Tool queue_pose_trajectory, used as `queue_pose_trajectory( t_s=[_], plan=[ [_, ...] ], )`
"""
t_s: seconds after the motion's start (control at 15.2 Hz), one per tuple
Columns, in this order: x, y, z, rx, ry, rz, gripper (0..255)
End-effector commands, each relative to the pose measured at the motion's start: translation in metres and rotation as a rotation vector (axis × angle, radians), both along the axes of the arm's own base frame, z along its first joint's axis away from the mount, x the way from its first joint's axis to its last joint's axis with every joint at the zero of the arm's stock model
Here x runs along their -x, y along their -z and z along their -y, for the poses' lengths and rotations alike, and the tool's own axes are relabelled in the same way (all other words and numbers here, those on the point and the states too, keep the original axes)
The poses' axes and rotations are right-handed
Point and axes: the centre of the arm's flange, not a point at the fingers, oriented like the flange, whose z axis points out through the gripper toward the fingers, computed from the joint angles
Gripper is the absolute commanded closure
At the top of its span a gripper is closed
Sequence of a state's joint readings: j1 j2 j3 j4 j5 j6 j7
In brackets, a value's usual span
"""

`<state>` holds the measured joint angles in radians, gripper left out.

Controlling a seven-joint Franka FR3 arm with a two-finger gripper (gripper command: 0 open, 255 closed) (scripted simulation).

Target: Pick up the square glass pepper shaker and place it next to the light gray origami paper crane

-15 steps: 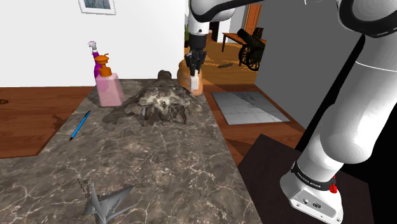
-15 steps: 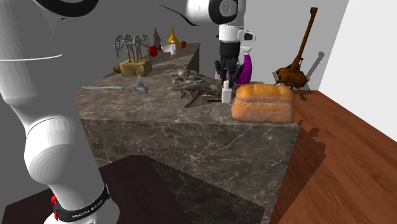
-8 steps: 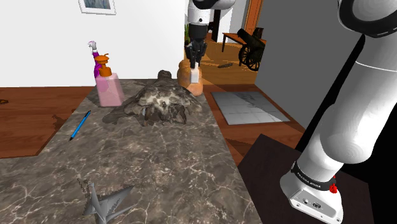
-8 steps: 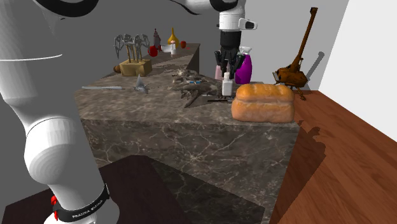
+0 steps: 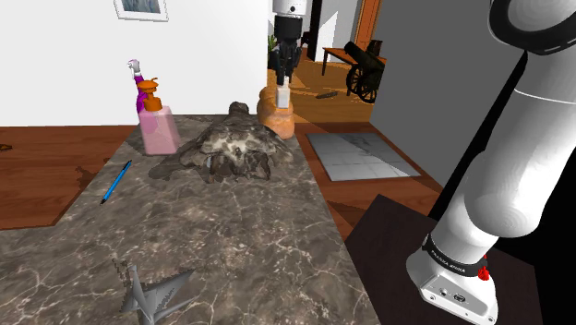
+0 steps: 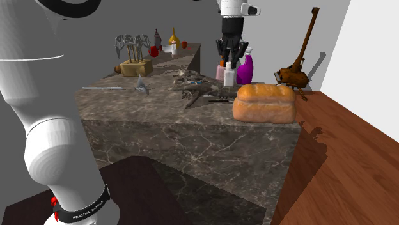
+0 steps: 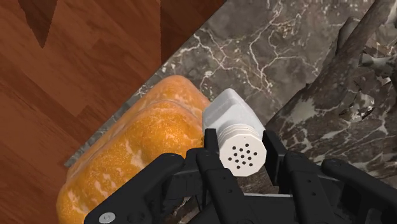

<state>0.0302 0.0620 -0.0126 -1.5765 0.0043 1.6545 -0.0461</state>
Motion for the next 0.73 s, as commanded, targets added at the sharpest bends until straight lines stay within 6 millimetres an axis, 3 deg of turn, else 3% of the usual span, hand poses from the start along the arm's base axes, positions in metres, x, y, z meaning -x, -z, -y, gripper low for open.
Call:
queue_pose_trajectory(
  t_s=[0.0, 0.26, 0.66],
  plan=[
    [0.000, -0.011, 0.001, 0.000, 0.000, 0.000, 255],
    [0.000, -0.031, 0.001, 0.000, 0.000, 0.000, 255],
    [0.039, -0.031, -0.068, 0.000, 0.000, 0.000, 255]
  ],
)
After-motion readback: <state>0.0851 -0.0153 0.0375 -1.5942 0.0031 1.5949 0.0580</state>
